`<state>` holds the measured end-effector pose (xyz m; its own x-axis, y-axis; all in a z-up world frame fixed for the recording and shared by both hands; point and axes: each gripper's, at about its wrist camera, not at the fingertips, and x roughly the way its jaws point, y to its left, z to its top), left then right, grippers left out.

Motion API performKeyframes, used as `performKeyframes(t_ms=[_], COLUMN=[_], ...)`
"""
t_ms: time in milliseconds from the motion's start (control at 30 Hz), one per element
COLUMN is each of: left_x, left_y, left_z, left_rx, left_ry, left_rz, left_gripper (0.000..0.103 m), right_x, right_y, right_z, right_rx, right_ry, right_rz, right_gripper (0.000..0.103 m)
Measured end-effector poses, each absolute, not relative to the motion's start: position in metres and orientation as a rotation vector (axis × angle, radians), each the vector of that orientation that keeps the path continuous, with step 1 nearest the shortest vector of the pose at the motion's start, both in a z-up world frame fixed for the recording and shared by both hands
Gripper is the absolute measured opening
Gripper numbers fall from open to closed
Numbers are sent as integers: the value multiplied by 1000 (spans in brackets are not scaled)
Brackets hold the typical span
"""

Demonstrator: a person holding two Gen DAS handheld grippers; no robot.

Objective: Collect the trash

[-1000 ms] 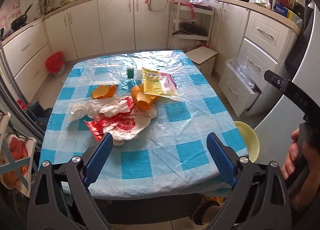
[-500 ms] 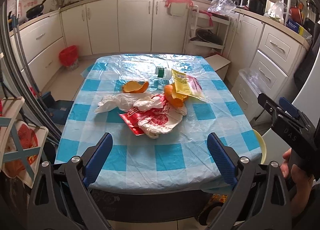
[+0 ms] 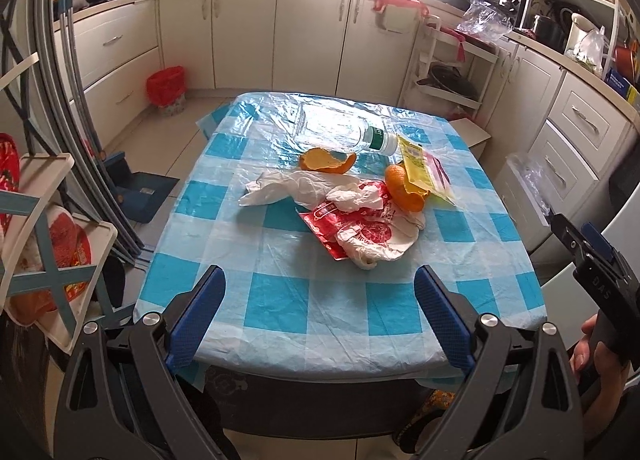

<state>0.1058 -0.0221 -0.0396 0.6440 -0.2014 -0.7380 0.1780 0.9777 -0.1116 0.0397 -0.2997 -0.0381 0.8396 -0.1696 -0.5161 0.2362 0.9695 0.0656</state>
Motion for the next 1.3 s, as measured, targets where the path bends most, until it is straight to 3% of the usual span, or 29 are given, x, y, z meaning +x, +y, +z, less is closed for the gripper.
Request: performKeyframes(t_ms=[1300], left_x=[106], left_y=[-22], left_z=[-42], left_rx=[-32], left_ry=[848], left_rz=[-211], left_gripper=[91], right_x=[44], right_y=[-292], right_z=[-46], right_rx=[112], right_ry=[569], right_rz=[-178], right_gripper=[88])
